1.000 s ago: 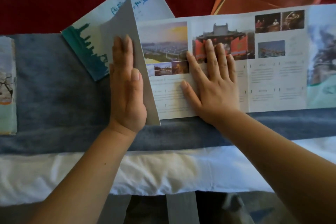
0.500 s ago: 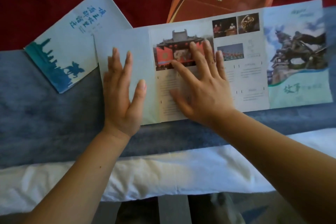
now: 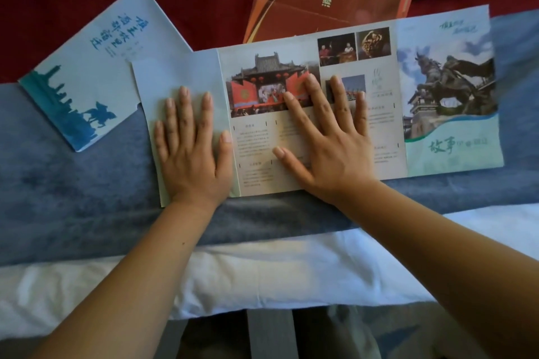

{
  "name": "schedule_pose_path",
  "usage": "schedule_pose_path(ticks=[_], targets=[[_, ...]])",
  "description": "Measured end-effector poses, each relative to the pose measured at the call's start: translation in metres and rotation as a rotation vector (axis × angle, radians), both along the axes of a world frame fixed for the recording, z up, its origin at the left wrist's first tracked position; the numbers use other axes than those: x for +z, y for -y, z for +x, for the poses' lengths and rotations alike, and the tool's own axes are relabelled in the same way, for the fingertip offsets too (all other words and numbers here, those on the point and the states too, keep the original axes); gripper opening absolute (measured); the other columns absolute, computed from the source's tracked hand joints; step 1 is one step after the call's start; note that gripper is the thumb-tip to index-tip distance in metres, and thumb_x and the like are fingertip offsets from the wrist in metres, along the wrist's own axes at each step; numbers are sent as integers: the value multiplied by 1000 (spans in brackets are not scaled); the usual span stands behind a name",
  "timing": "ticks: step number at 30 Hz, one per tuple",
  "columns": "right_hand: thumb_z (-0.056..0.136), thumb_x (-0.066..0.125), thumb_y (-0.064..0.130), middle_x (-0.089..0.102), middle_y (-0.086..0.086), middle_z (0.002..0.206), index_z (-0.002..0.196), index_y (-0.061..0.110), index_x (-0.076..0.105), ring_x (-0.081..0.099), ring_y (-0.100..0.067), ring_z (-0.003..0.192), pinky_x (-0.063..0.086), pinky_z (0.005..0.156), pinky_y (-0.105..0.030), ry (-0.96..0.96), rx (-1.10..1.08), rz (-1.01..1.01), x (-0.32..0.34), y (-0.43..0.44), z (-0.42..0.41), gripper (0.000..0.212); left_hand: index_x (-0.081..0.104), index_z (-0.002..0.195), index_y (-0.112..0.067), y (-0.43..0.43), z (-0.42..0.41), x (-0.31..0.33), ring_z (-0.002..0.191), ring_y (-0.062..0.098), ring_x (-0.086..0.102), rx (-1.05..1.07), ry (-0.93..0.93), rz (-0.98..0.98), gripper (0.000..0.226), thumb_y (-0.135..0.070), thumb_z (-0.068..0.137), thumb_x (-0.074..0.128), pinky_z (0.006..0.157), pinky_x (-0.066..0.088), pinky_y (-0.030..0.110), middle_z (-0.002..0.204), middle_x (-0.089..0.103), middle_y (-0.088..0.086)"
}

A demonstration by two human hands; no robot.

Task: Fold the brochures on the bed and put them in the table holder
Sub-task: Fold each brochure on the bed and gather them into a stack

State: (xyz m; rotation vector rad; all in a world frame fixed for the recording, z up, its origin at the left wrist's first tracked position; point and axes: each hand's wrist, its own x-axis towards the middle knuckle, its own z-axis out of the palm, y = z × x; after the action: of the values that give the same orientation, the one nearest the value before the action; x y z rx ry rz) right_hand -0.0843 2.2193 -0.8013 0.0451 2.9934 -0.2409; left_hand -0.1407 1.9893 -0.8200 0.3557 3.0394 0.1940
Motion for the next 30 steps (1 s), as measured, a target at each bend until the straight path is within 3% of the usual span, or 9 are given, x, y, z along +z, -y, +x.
schedule_pose_path(ticks=[11, 17, 21, 26, 30], targets=[[103, 23, 71, -8, -6, 175, 167, 32, 2, -13, -31, 160, -5, 129, -49, 75, 50, -134, -2, 91, -9, 78, 15, 165, -24, 101, -8, 6, 159, 30, 2, 5, 44, -38, 66, -45, 103, 28, 128, 3, 51, 172, 5, 8], [103, 21, 69, -8, -8, 175, 168, 25, 2, -9, -24, 161, 7, 128, -45, 62, 31, -113, -3, 147, -27, 80, 12, 165, -24, 177, -20, 9, 159, 29, -2, 20, 62, -47, 67, -46, 103, 25, 128, 2, 50, 173, 2, 8], [102, 25, 70, 0, -7, 175, 166, 32, 16, -3, -30, 161, 12, 125, -49, 14, -22, -39, -5, 142, -41, 75, 19, 164, -20, 218, -29, 12, 159, 30, 2, -1, 62, 21, 67, -46, 103, 29, 128, 6, 52, 172, 7, 11], [103, 25, 68, 1, -7, 175, 167, 34, 14, -2, -33, 161, 6, 128, -55, -43, -7, 20, -17, 141, -40, 73, 16, 164, -24, 230, -26, 12, 158, 35, 1, 154, 37, -11, 72, -58, 101, 25, 126, -4, 54, 172, 5, 12], [104, 28, 66, 4, -9, 175, 167, 31, 16, 1, -36, 161, 6, 128, -56, -89, -7, 35, -24, 140, -41, 73, 13, 164, -25, 217, -27, 14, 158, 39, -2, 158, 87, 138, 72, -60, 103, 17, 126, -1, 57, 172, 3, 12]])
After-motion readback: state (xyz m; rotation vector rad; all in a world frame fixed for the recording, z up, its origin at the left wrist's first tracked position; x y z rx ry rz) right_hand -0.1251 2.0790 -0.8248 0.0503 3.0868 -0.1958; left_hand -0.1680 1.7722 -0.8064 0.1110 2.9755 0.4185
